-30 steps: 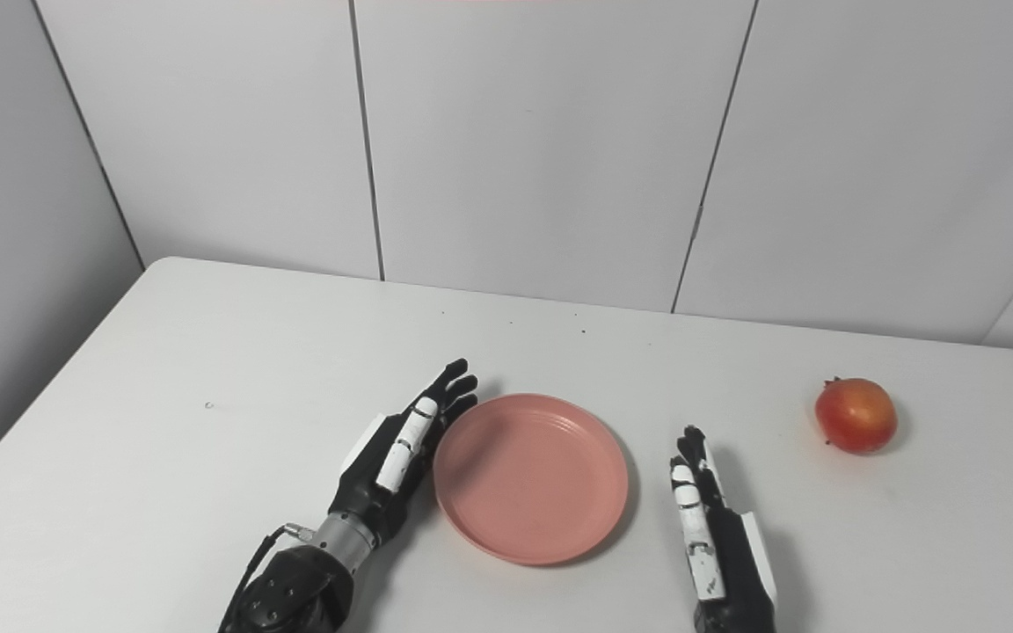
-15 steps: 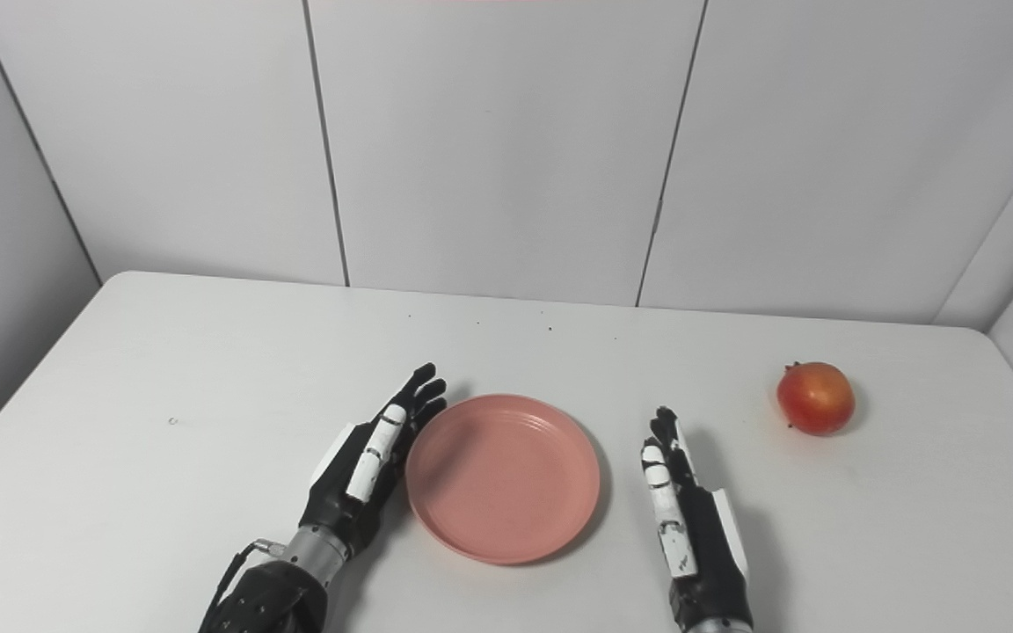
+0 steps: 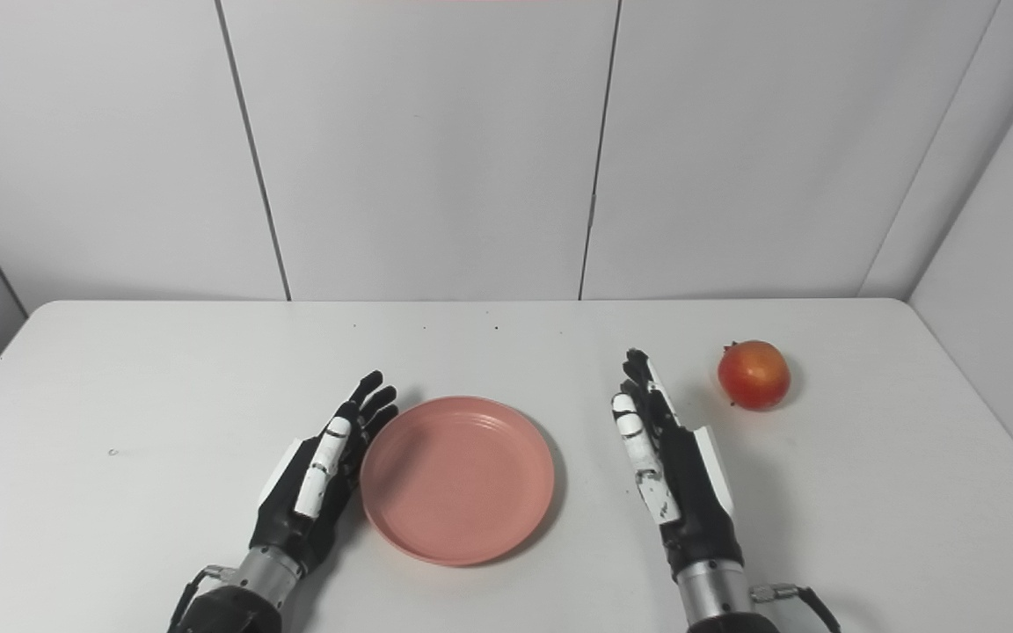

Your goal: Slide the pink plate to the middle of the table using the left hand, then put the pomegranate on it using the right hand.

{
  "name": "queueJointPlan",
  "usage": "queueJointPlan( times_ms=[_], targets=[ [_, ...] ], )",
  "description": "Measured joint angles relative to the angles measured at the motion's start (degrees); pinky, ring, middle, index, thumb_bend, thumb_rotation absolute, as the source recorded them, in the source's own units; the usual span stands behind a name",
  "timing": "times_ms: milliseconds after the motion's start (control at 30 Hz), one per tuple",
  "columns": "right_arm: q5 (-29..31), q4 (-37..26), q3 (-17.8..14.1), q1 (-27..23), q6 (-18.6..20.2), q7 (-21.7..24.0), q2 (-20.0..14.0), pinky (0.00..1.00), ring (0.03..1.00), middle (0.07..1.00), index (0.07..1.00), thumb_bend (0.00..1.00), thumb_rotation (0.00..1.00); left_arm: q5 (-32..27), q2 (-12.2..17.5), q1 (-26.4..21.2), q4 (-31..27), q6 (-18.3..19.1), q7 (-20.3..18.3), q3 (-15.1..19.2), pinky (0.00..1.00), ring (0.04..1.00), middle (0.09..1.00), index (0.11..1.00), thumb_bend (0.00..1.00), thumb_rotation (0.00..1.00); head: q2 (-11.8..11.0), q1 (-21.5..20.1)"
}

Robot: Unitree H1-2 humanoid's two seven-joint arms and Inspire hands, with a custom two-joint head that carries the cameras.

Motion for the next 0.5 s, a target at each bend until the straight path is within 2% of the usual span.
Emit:
queueJointPlan(
  times_ms=[67, 167, 233, 300, 333, 500],
  targets=[
    [-3.67, -0.78, 0.67, -0.89, 1.3, -0.07, -0.78, 0.84, 0.893, 0.916, 0.921, 0.49, 0.81, -0.45, 0.22, 0.01, 0.04, -0.02, -0.4, 0.33, 0.98, 0.946, 0.948, 0.945, 0.43, 1.0, -0.44, -1.48],
    [-10.56, -1.82, 1.94, -2.19, 2.18, -0.07, -2.76, 0.79, 0.855, 0.879, 0.889, 0.54, 0.74, -0.58, 0.56, 0.01, 0.26, -0.27, -1.28, 0.77, 0.98, 0.948, 0.949, 0.943, 0.43, 1.0, -0.88, -3.59],
    [-13.31, -2.05, 1.91, -3.13, 2.17, -0.24, -3.63, 0.79, 0.845, 0.866, 0.876, 0.59, 0.64, -0.63, 0.93, 0.01, 0.56, -0.77, -1.88, 1.1, 0.98, 0.949, 0.949, 0.939, 0.43, 1.0, -0.97, -4.57],
    [-15.47, -2.11, 1.77, -3.84, 2.17, -0.44, -4.15, 0.79, 0.844, 0.864, 0.874, 0.6, 0.61, -0.75, 1.24, 0.01, 0.75, -1.06, -2.14, 1.42, 0.98, 0.949, 0.949, 0.939, 0.43, 1.0, -1.14, -5.88],
    [-16.37, -2.17, 1.68, -4.04, 2.17, -0.47, -4.28, 0.79, 0.842, 0.859, 0.871, 0.63, 0.55, -0.79, 1.39, 0.0, 0.82, -1.22, -2.22, 1.49, 0.98, 0.953, 0.952, 0.943, 0.43, 1.0, -1.14, -5.89],
    [-20.1, -2.2, 0.68, -4.9, 2.17, -0.93, -4.88, 0.78, 0.841, 0.859, 0.875, 0.72, 0.47, -1.62, 1.99, -0.04, 1.42, -1.91, -3.22, 2.11, 0.98, 0.948, 0.947, 0.936, 0.42, 1.0, -1.49, -6.68]
  ],
)
